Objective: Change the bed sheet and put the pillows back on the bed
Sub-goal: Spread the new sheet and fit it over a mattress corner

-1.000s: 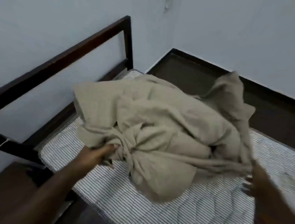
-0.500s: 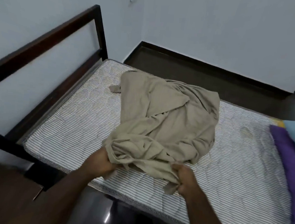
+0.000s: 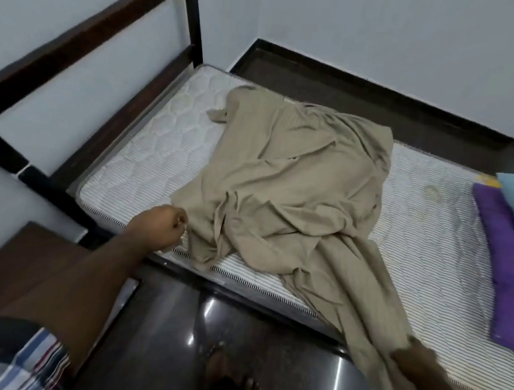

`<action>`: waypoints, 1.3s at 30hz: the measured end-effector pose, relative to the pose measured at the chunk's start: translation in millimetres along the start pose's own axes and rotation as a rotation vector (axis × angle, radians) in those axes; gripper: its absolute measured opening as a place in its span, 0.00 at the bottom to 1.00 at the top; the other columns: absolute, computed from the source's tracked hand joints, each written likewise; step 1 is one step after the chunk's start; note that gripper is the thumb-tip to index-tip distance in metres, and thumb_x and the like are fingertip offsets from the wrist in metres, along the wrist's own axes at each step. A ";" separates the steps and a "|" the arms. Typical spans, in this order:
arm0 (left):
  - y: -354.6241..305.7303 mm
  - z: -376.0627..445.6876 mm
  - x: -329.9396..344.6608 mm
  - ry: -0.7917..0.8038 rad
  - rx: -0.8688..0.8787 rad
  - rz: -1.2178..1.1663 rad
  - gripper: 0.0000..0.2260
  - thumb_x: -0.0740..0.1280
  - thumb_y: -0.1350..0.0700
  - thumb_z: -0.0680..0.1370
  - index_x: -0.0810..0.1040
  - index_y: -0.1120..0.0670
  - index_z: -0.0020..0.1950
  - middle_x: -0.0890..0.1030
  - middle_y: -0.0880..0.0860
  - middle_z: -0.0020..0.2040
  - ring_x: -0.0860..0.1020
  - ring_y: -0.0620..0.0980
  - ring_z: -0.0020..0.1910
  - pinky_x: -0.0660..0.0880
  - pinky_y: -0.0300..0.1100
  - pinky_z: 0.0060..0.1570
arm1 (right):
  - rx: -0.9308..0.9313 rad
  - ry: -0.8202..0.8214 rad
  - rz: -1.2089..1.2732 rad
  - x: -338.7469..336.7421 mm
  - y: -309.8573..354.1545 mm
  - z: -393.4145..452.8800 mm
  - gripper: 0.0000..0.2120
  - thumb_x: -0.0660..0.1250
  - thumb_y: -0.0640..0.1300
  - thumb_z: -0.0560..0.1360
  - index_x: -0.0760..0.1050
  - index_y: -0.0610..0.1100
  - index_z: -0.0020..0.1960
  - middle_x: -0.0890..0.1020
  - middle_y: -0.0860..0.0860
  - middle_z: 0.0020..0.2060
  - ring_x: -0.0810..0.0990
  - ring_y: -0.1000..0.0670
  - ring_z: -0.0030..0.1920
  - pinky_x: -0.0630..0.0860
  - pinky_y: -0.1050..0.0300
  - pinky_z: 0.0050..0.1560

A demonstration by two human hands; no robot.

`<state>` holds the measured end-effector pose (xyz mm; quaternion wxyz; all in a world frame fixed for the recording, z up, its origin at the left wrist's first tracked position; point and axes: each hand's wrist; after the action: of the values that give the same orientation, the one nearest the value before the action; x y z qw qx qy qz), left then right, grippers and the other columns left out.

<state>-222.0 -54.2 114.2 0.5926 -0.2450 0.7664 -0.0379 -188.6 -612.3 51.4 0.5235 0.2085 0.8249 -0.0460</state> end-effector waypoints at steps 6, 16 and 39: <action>6.2 -23.9 4.0 -0.199 -0.056 -0.222 0.04 0.68 0.55 0.75 0.82 0.49 0.48 0.84 0.51 0.42 0.81 0.54 0.46 0.77 0.46 0.48 | -0.531 0.285 0.040 24.4 182.0 -74.5 0.25 0.69 0.45 0.77 0.70 0.43 0.73 0.77 0.44 0.67 0.75 0.45 0.67 0.68 0.58 0.64; 80.0 -36.0 -49.9 -0.669 -0.238 -1.190 0.06 0.68 0.59 0.79 0.81 0.59 0.44 0.78 0.44 0.33 0.72 0.41 0.32 0.72 0.41 0.36 | -1.229 0.275 0.101 27.6 504.5 -162.1 0.14 0.64 0.44 0.81 0.79 0.48 0.66 0.83 0.50 0.60 0.81 0.50 0.59 0.74 0.58 0.61; 184.1 -31.5 -161.4 -0.693 -0.290 -1.066 0.07 0.72 0.60 0.77 0.80 0.48 0.44 0.81 0.42 0.37 0.77 0.34 0.36 0.70 0.30 0.38 | -1.774 0.279 0.054 11.9 705.6 -228.9 0.05 0.72 0.40 0.69 0.76 0.45 0.43 0.80 0.55 0.37 0.78 0.55 0.38 0.72 0.60 0.38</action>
<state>-283.4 167.8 203.0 0.6663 -0.6670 0.3018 -0.1417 -109.5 99.8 244.0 0.3879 -0.2497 0.6080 0.6461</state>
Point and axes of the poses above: each hand's wrist, its own z-axis towards the middle knuckle, its own x-axis out of the palm, y = z × x
